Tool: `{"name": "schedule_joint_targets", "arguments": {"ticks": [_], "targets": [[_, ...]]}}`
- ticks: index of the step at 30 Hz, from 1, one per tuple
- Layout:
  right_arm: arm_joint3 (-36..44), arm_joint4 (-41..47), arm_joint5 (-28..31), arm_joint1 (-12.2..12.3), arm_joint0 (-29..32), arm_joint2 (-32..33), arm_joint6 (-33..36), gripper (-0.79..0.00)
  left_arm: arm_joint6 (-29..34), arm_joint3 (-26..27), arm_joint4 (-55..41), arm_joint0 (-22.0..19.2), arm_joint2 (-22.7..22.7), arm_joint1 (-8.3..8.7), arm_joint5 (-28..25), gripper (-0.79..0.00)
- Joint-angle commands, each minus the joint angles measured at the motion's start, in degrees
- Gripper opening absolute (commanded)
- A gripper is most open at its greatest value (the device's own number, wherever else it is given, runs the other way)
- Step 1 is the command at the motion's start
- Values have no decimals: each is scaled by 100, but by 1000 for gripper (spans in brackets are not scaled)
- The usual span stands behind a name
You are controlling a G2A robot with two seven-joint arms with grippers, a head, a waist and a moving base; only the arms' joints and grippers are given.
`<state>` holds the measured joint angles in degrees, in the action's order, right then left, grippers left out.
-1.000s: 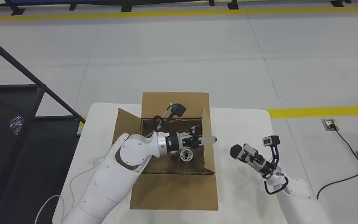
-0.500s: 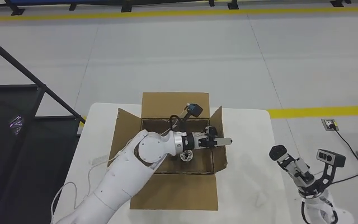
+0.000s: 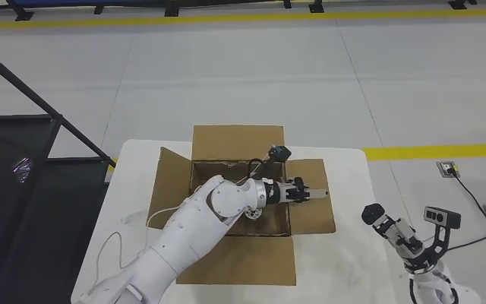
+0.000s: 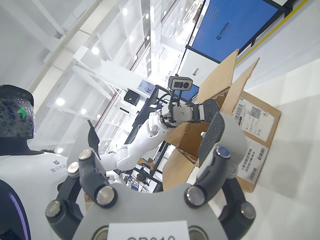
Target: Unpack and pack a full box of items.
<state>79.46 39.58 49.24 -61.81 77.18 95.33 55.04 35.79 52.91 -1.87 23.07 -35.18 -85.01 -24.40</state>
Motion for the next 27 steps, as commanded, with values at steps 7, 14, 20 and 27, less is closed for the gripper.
{"name": "schedule_joint_targets", "arguments": {"ticks": [7, 14, 20, 27], "targets": [[-308, 245, -49, 0, -217, -137, 49, 0, 4, -417, 6, -136, 50, -188, -38, 0], [-308, 245, -49, 0, -217, -137, 49, 0, 61, -629, 25, -216, 74, -329, 88, 0], [-207, 175, -123, -2, -199, -127, -84, 0, 111, -781, 45, -291, 19, -408, 30, 0], [585, -802, -323, 30, -126, 90, -568, 0, 352, -644, 13, -276, -514, -206, -321, 0]]}}
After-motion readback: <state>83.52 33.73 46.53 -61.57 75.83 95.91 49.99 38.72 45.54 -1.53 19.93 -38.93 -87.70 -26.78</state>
